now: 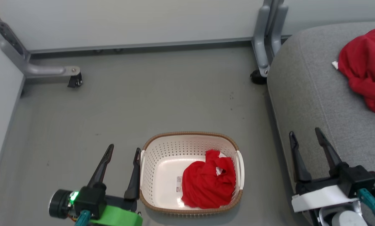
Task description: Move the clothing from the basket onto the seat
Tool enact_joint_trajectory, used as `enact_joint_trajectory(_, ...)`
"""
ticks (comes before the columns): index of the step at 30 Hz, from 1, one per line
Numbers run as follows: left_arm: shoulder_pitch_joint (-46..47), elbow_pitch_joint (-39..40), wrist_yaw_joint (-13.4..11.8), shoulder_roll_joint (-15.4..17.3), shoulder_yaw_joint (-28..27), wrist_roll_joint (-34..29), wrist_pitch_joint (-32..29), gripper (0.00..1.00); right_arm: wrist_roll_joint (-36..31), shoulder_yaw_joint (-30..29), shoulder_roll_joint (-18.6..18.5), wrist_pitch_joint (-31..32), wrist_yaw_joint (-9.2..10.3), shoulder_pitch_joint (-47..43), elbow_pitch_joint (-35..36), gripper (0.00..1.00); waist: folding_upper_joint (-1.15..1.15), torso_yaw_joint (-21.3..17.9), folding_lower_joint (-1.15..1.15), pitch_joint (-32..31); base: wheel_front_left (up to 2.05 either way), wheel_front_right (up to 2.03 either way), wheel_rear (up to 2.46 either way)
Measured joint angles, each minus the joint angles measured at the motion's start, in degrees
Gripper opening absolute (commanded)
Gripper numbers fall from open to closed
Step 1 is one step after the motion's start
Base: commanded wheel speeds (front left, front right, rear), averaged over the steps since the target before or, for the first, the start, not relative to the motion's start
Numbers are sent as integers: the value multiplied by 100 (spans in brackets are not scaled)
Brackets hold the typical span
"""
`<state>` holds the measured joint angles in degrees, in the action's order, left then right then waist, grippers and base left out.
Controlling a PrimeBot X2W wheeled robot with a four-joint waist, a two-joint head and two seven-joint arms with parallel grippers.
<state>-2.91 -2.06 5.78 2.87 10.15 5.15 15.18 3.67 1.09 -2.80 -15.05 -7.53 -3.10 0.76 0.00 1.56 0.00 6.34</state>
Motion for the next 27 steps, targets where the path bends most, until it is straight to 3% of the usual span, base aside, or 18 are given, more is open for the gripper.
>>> enact_joint_trajectory(6,1012,-379,132,57,372,-132,0,100,-135,-427,2,-1,0,634,292,100,0,49,0,740,0,0,0)
enact_joint_trajectory(17,3344,-1662,160,869,2475,16,-1,100,-185,-1178,0,0,0,1617,778,100,0,9,1,2321,0,0,0)
enact_joint_trajectory(27,5211,-3663,160,884,4077,590,0,100,-52,-1136,-5,0,0,2059,1198,100,0,-223,2,3672,0,0,0)
